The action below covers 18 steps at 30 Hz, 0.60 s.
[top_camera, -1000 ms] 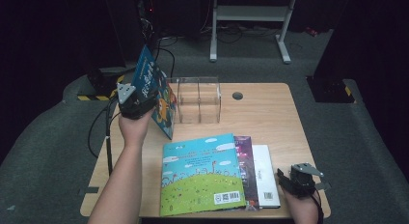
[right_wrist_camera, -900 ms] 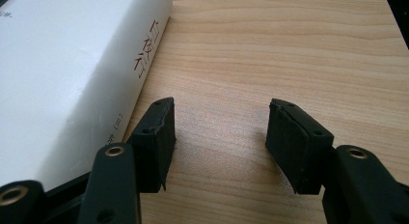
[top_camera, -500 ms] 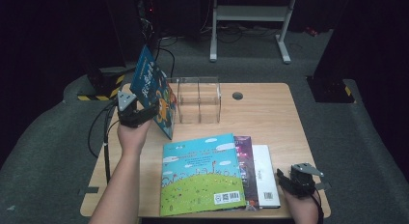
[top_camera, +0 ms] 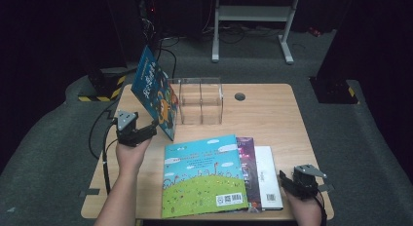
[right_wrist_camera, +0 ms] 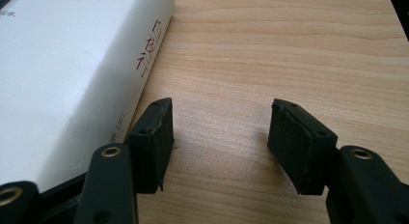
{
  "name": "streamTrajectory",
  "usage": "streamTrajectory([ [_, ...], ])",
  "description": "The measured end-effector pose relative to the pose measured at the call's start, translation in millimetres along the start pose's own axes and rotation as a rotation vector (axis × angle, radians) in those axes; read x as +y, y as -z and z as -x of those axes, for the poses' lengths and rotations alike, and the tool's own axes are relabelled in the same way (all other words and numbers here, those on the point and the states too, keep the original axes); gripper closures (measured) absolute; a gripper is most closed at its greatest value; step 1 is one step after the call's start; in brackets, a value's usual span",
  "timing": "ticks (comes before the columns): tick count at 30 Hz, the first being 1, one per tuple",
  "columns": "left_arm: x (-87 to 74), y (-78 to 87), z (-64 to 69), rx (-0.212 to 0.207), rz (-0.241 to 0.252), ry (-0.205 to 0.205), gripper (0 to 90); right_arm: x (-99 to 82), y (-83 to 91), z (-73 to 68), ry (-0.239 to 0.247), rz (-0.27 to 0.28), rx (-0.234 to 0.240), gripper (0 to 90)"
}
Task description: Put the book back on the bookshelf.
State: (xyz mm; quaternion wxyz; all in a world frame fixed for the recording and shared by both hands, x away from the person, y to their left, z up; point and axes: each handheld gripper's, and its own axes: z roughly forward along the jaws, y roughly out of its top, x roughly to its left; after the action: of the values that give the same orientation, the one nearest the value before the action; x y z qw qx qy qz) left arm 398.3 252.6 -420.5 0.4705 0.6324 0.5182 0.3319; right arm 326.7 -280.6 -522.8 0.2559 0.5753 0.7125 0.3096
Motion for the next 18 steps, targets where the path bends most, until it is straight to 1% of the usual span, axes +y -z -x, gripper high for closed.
streamTrajectory([
  [2, -8.0, 2.2, 2.0, -0.003, -0.018, -0.006, 18.2, 0.0, 0.0, 0.1, 0.001, 0.001, 0.000, 41.6],
  [4, -18.2, 4.0, 4.1, -0.016, -0.039, 0.000, 18.1, 0.0, 0.0, 0.2, 0.001, 0.001, 0.000, 41.6],
  [7, -30.7, 5.8, 6.2, -0.023, -0.072, -0.005, 18.1, 0.0, 0.0, -0.1, 0.001, 0.000, 0.000, 41.6],
  [11, -48.3, 10.1, 7.6, -0.041, -0.111, 0.016, 17.7, -0.1, 0.1, -0.1, 0.001, 0.000, 0.000, 41.6],
  [13, -54.5, 11.8, 9.3, -0.045, -0.136, 0.002, 17.5, 0.0, 0.1, -0.4, -0.001, -0.001, -0.001, 41.5],
  [18, -69.6, 19.7, 14.0, -0.072, -0.191, 0.004, 17.6, 0.0, 0.0, 0.1, 0.002, 0.001, 0.000, 41.2],
])
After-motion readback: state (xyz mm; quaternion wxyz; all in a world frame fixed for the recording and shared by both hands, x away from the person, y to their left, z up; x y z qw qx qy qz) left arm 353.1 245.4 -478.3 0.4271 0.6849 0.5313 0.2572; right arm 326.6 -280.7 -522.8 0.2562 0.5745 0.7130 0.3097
